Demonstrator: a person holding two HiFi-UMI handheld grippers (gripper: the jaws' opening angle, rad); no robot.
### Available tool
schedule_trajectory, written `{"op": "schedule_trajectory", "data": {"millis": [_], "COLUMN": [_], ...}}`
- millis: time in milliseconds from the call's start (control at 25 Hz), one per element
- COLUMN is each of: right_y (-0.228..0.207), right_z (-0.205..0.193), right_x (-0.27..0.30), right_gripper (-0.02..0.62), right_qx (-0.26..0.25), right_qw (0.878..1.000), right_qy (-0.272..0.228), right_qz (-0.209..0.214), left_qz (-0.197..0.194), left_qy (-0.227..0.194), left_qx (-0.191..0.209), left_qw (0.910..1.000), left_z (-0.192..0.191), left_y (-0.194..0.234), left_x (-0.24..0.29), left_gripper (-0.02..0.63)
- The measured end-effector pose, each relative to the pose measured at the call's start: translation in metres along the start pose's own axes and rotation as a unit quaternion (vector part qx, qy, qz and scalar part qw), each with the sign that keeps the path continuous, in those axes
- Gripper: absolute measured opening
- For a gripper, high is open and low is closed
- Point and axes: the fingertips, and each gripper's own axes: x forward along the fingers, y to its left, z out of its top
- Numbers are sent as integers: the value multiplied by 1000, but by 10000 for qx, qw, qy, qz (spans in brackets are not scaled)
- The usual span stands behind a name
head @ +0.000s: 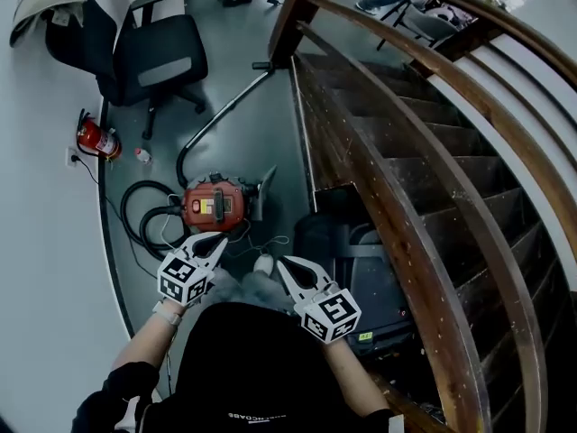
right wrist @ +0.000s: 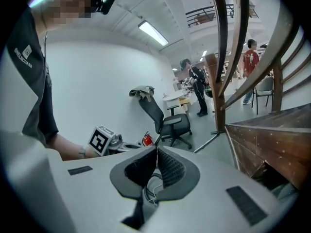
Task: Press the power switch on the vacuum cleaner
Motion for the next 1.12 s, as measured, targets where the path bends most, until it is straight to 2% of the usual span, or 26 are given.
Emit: {"op": "schedule_trajectory", "data": {"millis": [160,440,880,1120], "right_y": [2,6,5,7], "right_z": [-13,-32,-58,-66], "right_x": [13,38,79,96], "right_gripper": [26,26,26,26], "right_qx": [103,228,522,672], "right_qw": [9998,9988,9951,9933], "right_qy": [164,440,839,939], "right_qz": [-22,3,50,54], "left_qz": [282,685,1297,1350], "left_qy": [267,803,1727,2074], "left_qx": [-52,174,197,181], "left_qw": [9992,9943,9762,9687], "left_z": [-30,-82,-168,-206], "left_y": [40,106,210,249], "left_x": [9,30,76,105], "left_gripper": [15,15,15,15]}}
